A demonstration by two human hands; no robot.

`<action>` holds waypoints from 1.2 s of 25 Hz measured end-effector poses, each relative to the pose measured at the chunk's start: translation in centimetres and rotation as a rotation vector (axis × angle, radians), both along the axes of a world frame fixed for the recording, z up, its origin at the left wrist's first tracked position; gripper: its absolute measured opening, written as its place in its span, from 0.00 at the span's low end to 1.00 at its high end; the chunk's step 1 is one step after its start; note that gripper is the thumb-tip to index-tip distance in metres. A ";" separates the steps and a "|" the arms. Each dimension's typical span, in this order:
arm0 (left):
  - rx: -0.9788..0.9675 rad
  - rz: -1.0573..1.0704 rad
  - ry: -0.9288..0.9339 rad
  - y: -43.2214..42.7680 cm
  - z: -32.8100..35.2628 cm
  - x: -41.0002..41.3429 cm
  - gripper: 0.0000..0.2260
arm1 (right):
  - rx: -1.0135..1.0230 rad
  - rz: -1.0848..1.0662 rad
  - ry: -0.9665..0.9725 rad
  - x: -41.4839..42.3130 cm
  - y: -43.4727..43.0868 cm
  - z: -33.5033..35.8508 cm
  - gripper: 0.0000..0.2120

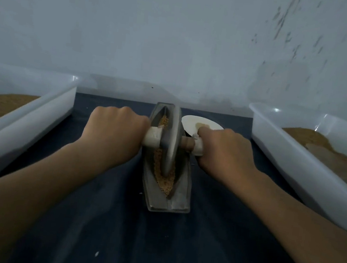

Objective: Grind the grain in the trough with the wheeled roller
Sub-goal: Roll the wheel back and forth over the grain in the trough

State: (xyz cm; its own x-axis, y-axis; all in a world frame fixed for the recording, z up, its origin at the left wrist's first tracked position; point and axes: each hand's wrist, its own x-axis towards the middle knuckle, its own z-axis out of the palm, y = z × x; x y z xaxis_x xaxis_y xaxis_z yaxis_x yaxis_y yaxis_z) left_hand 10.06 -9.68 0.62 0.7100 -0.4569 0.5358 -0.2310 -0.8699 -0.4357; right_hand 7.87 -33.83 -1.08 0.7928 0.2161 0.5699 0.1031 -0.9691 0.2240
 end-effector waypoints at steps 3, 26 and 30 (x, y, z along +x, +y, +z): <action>-0.016 -0.031 -0.011 0.7 0.2 -1.7 0.18 | -0.045 0.009 -0.041 -1.7 -0.5 0.3 0.12; -0.049 -0.040 -0.010 0.8 -0.2 -1.2 0.18 | -0.039 0.032 -0.017 -0.3 -0.7 0.7 0.09; -0.067 -0.098 0.043 1.2 -0.2 -1.9 0.21 | -0.055 0.056 -0.006 -1.2 -1.3 0.8 0.09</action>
State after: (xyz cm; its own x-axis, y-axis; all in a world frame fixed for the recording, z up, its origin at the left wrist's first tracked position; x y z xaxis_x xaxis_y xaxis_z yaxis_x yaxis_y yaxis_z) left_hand 8.12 -8.47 0.46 0.6866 -0.4899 0.5372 -0.3339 -0.8689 -0.3655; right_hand 6.67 -35.12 -0.32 0.7751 0.2914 0.5606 0.1556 -0.9480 0.2777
